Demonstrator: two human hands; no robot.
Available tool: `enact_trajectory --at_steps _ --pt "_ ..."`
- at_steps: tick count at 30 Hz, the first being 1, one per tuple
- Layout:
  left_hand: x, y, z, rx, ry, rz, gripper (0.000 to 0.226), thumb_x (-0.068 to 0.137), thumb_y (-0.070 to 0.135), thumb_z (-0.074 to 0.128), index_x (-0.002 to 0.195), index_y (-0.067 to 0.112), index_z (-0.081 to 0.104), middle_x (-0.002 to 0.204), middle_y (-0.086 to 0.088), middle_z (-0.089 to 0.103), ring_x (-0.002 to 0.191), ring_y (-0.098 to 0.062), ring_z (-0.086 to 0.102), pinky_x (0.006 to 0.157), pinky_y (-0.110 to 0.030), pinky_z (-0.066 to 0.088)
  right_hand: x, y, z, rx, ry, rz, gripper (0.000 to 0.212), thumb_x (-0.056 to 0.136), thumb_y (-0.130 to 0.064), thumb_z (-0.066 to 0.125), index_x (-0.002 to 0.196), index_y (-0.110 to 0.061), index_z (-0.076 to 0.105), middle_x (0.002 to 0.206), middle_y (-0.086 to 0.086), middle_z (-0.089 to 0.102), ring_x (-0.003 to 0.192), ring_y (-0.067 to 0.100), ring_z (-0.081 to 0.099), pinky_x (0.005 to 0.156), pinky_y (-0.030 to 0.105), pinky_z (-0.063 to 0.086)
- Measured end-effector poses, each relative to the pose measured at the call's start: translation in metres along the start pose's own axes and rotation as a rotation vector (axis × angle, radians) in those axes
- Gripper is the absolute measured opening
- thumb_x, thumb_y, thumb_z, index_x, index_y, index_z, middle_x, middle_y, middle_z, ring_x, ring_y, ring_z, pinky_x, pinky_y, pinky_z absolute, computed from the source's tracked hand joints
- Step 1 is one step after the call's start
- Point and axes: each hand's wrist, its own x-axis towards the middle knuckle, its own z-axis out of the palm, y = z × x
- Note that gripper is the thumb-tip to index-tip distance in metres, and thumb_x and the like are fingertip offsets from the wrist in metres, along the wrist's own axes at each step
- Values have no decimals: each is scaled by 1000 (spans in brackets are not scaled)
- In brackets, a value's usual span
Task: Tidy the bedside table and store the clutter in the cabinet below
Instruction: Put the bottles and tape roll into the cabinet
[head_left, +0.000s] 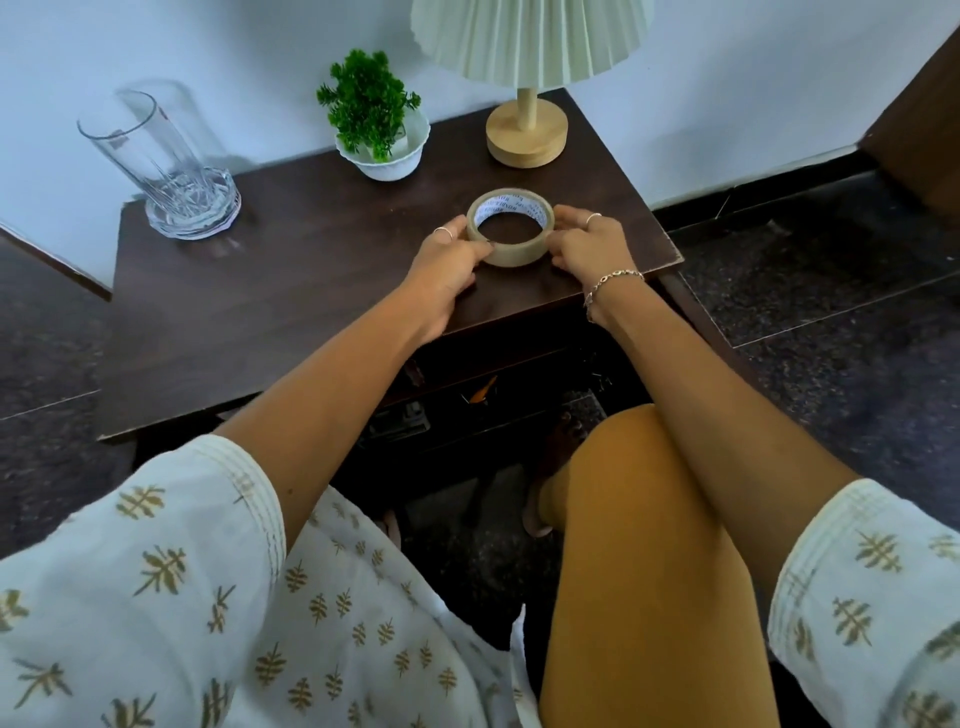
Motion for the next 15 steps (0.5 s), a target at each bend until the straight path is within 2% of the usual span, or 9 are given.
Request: enact_trajectory --at_steps 2,4,7,9,12,14,15 --pt "-14 -5 3 -22 62 39 59 88 14 56 144 20 37 139 3 50 122 -11 49 100 -24 40 -16 1 0 62 19 10 27 80 -14 63 106 -19 64 94 -2 66 93 15 63 93 36 53" --pt "-34 -13 6 -57 118 91 59 87 11 58 142 18 40 138 3 51 123 -10 49 105 -26 39 -34 2 2 113 45 16 12 80 -19 66 90 -20 59 88 1 63 82 16 60 88 38 55" --pt "-68 -26 6 -90 216 125 63 75 19 62 136 22 49 132 2 55 118 -12 55 105 -33 44 -66 2 5 178 40 61 21 81 -18 68 86 -17 47 85 4 58 71 15 56 75 34 55" --pt "-96 -35 5 -79 286 146 58 75 20 60 132 23 52 130 3 54 115 -11 56 102 -33 46 -89 7 10 185 25 107 23 81 -13 67 84 -17 45 80 4 55 66 14 53 69 33 54" --pt "-140 -58 3 -30 358 187 41 90 20 56 131 23 51 127 4 54 105 -6 57 89 -21 49 -128 32 21 161 21 204 16 81 -7 61 81 -15 47 72 5 51 62 16 50 60 32 51" --pt "-164 -80 1 30 389 165 36 93 22 53 128 23 52 124 3 54 100 -5 58 75 -12 45 -155 57 29 136 -7 296 18 81 -5 59 69 -14 49 62 6 47 57 18 47 61 32 48" --pt "-171 -91 0 53 394 137 35 93 23 53 128 22 52 124 3 53 101 -6 58 74 -11 44 -168 69 33 115 -22 340 22 80 -4 58 63 -13 48 60 6 46 56 19 47 62 33 49"
